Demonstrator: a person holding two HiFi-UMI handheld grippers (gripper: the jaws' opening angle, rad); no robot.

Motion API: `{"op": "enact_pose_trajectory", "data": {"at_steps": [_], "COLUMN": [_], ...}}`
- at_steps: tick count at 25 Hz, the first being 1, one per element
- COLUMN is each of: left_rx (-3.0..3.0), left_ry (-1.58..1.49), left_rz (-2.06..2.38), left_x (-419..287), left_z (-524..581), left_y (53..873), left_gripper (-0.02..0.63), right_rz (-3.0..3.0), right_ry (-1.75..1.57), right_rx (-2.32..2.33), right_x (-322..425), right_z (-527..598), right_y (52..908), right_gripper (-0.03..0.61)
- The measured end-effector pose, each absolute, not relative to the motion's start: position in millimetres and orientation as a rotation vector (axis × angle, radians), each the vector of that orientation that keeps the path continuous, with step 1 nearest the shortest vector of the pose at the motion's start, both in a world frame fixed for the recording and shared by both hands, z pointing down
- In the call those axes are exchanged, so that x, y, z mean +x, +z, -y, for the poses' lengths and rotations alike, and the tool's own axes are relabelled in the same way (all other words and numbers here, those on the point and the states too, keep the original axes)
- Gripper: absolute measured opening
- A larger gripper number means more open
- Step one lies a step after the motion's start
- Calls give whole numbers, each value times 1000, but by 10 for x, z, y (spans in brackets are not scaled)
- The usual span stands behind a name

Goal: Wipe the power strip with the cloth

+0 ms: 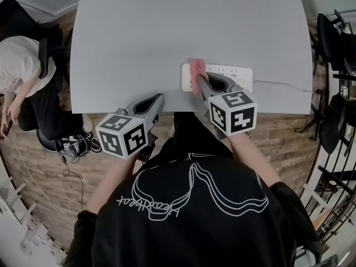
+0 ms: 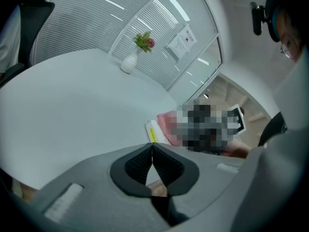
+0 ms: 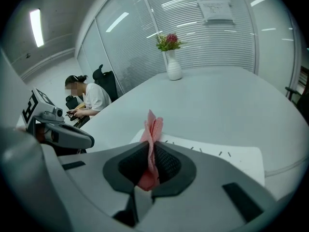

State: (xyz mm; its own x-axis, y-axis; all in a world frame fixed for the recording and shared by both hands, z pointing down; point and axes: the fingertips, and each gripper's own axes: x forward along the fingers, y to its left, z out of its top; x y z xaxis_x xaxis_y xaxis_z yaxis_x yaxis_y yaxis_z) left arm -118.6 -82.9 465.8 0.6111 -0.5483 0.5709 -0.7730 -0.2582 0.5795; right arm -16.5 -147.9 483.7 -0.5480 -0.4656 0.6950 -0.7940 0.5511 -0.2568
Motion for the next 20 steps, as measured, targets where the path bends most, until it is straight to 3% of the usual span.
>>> {"op": "enact_pose_trajectory", "data": {"at_steps": [20], "left_rx": [2017], "left_ry": [375], "left_rz": [985], "left_x": [-709], "left_z": [874], "left_y": [4510], "left_gripper": [14], "right_rz": [2137], "right_ry": [811], "right_rx": [1252], "right_x": [920], "right_z": [1518], "right_y": [4817], "right_gripper": [38]}}
